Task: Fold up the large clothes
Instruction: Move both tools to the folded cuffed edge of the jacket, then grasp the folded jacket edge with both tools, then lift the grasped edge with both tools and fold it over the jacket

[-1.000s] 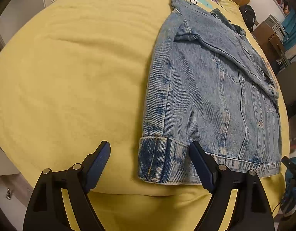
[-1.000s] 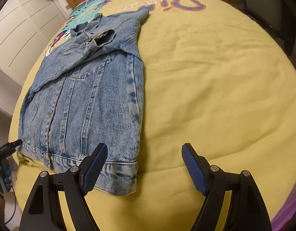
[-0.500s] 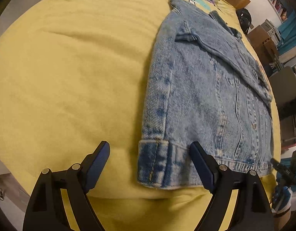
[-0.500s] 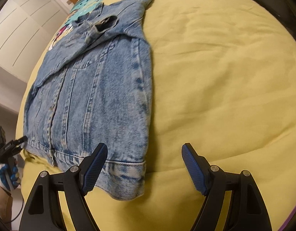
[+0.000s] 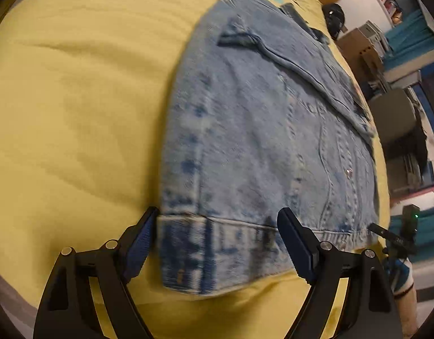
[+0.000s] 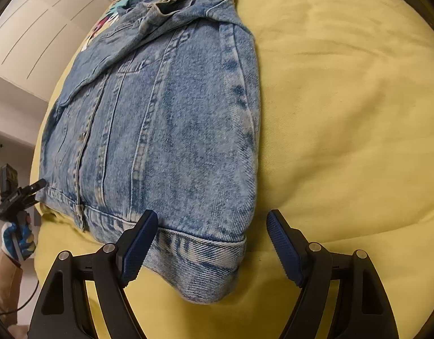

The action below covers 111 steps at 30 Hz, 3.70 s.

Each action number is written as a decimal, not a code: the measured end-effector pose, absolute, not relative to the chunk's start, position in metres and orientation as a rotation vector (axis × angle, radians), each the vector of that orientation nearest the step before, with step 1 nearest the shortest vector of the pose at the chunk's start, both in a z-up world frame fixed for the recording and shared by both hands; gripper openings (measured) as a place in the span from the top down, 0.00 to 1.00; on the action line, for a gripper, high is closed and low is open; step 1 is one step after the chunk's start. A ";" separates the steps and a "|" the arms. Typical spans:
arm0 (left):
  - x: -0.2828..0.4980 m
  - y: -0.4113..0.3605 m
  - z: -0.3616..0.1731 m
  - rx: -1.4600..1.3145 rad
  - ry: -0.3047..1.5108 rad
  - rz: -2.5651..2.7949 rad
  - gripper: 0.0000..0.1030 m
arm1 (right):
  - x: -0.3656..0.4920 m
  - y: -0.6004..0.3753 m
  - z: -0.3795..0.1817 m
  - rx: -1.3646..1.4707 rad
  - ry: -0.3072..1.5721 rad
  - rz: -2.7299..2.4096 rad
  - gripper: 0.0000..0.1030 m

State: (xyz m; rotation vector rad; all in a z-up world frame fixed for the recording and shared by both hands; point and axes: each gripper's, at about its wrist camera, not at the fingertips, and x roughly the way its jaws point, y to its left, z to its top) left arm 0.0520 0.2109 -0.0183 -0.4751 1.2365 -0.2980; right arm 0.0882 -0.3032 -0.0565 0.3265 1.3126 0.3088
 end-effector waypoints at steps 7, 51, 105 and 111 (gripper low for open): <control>0.051 0.204 -0.017 -0.489 1.254 -0.355 0.25 | 0.088 -0.298 -0.061 0.345 1.331 0.371 0.28; 0.047 0.201 -0.020 -0.557 1.247 -0.350 0.68 | 0.084 -0.313 -0.057 0.515 1.269 0.481 0.83; 0.196 0.204 0.152 -0.636 0.762 -0.433 0.87 | 0.246 -0.319 0.117 0.548 0.825 0.501 0.88; 0.268 0.201 0.147 -0.624 0.772 -0.386 0.87 | 0.309 -0.323 0.109 0.589 0.818 0.444 0.88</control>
